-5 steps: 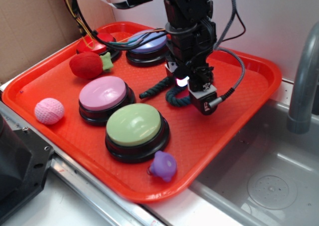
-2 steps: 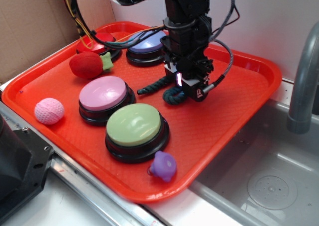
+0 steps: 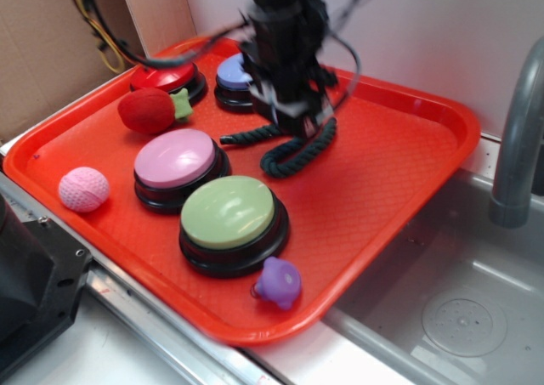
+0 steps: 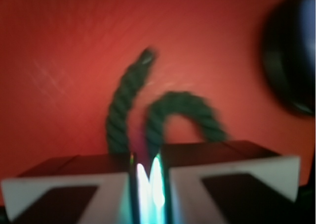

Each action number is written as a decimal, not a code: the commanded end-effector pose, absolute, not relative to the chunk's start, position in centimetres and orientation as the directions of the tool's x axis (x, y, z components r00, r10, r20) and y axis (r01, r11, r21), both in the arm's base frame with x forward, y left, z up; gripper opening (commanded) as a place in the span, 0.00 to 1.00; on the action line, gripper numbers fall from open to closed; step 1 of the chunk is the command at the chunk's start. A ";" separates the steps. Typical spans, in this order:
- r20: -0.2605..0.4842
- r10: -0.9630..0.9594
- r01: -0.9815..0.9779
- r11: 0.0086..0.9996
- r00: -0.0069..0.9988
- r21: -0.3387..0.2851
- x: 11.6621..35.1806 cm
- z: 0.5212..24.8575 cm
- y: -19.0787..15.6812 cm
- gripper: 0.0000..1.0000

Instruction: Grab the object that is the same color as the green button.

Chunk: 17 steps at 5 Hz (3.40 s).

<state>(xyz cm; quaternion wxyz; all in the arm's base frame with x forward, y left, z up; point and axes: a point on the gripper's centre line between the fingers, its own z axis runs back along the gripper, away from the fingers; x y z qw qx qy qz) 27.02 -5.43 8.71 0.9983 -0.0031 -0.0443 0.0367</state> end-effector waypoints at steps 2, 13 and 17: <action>0.087 0.343 -0.333 0.936 0.935 -0.117 26.4 7.7 -3.8 1.00; 0.163 0.205 -0.195 0.978 0.965 -0.077 25.8 11.6 -6.0 0.00; 0.133 0.627 -0.612 0.779 0.768 -0.140 25.9 8.1 -3.0 1.00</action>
